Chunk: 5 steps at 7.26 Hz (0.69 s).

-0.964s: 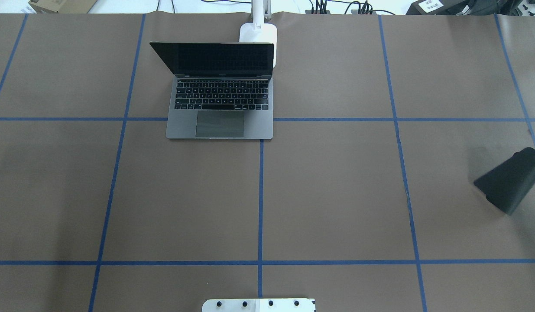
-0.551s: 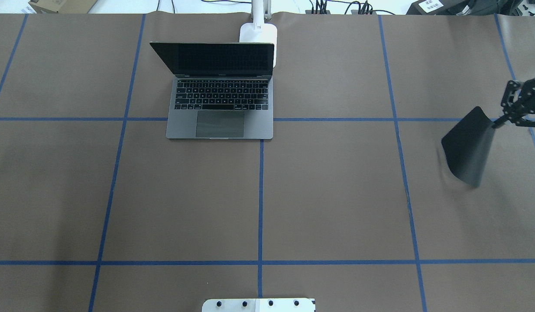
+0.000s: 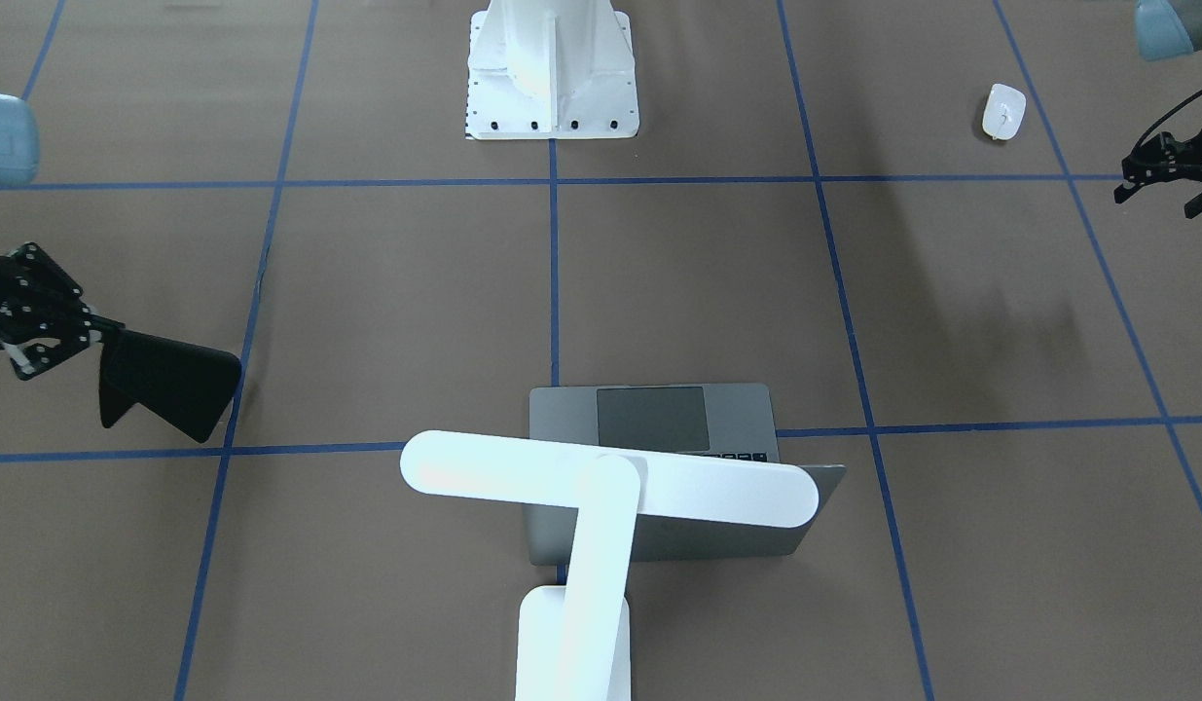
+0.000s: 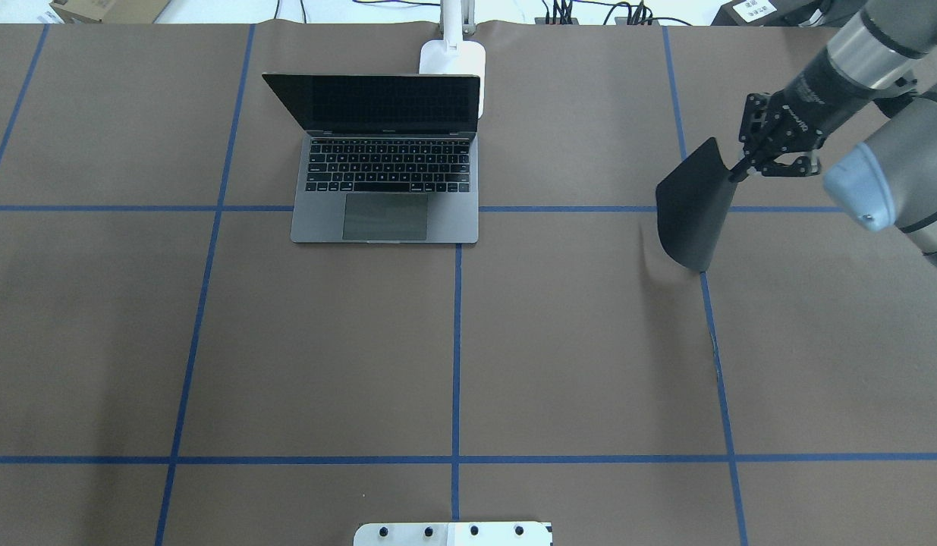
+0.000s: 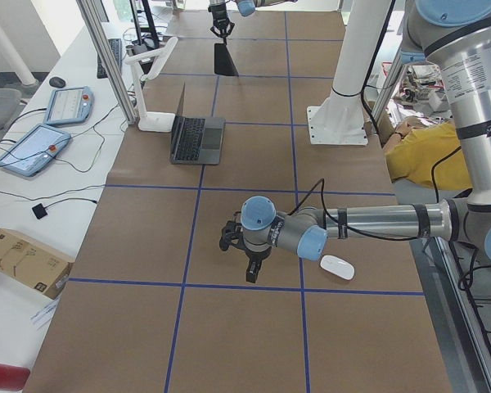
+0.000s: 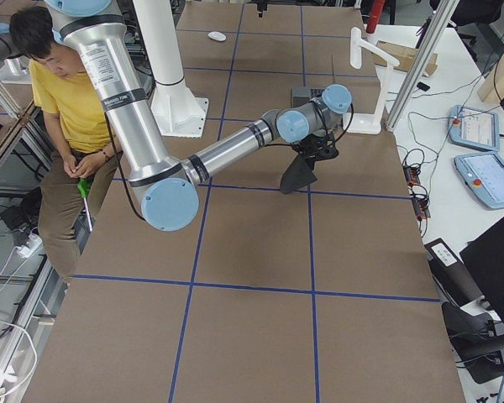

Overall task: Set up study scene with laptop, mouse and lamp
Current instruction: 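Carry the dark grey mouse pad with the right gripper onto the table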

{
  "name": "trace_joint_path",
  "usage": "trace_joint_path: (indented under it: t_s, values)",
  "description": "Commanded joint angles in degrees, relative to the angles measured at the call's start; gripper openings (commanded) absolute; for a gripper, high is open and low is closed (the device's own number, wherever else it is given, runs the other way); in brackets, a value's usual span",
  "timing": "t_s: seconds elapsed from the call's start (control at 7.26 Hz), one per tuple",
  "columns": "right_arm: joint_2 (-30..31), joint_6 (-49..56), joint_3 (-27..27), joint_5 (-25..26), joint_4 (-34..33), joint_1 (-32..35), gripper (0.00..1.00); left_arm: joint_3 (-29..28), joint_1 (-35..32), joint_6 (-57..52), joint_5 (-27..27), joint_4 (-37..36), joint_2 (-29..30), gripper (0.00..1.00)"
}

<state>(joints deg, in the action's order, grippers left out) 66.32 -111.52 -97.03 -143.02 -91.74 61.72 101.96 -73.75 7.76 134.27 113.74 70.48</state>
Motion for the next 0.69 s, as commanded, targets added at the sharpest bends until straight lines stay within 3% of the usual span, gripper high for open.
trace_joint_path:
  t_s: [0.0,0.55]
  values:
    - [-1.90,-7.02,2.97,9.57,8.55,-4.49,0.00,0.26,-0.25,0.07,0.03,-0.01,-0.08,1.00]
    - [-8.22,-7.83,15.62,16.36,14.54,-5.55,0.00,0.79,-0.43,0.07,0.12,-0.01,-0.16,1.00]
